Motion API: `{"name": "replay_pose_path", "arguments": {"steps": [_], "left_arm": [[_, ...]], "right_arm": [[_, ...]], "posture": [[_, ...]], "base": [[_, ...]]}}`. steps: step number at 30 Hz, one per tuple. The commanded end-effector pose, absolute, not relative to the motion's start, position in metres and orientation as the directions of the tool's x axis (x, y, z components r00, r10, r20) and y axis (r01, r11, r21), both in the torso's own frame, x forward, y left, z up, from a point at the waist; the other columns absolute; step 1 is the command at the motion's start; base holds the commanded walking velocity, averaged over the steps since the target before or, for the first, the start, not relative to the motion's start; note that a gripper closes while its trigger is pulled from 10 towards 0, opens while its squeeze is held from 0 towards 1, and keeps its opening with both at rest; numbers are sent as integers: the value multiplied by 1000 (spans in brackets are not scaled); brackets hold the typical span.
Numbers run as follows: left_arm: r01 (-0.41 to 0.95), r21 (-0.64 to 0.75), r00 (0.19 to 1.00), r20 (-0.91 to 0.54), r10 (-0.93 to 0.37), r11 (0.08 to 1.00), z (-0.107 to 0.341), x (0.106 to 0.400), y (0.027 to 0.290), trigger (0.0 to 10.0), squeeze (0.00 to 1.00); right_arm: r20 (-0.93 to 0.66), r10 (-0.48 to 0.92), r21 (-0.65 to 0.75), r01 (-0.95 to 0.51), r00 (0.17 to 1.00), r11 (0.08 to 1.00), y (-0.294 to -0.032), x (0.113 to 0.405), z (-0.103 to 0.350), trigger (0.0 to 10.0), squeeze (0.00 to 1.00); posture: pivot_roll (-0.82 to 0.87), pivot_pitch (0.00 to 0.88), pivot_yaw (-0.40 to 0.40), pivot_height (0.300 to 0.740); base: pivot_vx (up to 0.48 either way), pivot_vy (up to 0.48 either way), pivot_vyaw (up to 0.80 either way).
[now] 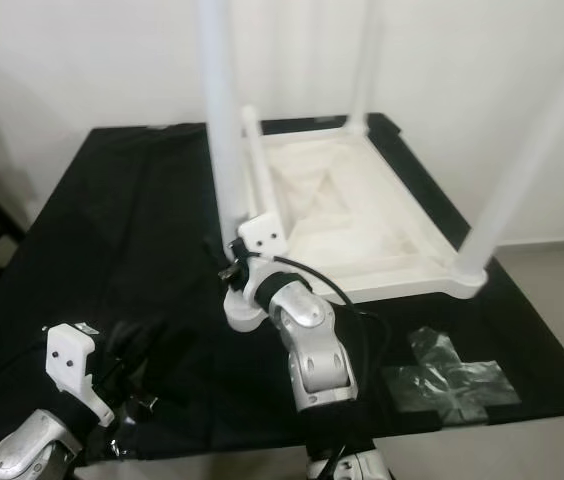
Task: Building children table
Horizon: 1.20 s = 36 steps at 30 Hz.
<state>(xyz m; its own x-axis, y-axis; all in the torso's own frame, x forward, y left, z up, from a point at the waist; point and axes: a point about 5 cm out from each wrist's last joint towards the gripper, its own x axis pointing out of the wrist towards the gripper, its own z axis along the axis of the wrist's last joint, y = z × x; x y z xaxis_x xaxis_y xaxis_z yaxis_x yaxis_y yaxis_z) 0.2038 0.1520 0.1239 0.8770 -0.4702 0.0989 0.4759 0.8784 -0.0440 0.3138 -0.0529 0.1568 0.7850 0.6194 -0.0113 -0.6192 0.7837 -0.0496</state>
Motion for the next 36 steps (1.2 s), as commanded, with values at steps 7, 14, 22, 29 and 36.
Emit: {"name": "replay_pose_path", "arguments": {"steps": [7, 14, 22, 29, 36], "left_arm": [[471, -41, 881, 78, -467, 881, 121, 203, 153, 10000, 0], [478, -44, 877, 78, -474, 877, 120, 206, 151, 10000, 0], [475, -43, 879, 81, -470, 879, 119, 207, 150, 10000, 0], [478, -44, 877, 81, -474, 877, 118, 209, 149, 10000, 0], [478, -42, 877, 80, -474, 877, 119, 208, 150, 10000, 0]], "right_arm": [[-162, 568, 0, -576, 807, 818, -53, 316, 137, 10000, 886], [30, 820, 1, -820, 572, 572, -47, 332, 174, 10000, 1000], [-14, 940, -57, -938, 342, 341, -49, 329, 174, 10000, 0], [-130, 973, -76, -980, 190, 181, -61, 348, 180, 10000, 0], [-109, 981, -9, -987, 159, 158, -67, 358, 186, 0, 0]], "posture": [[41, 92, 25, 740], [40, 74, 19, 740], [32, 70, 19, 740], [36, 60, 26, 740], [44, 68, 27, 740]], "base": [[0, 0, 0], [0, 0, 0], [0, 0, 0], [0, 0, 0], [0, 0, 0]]}}
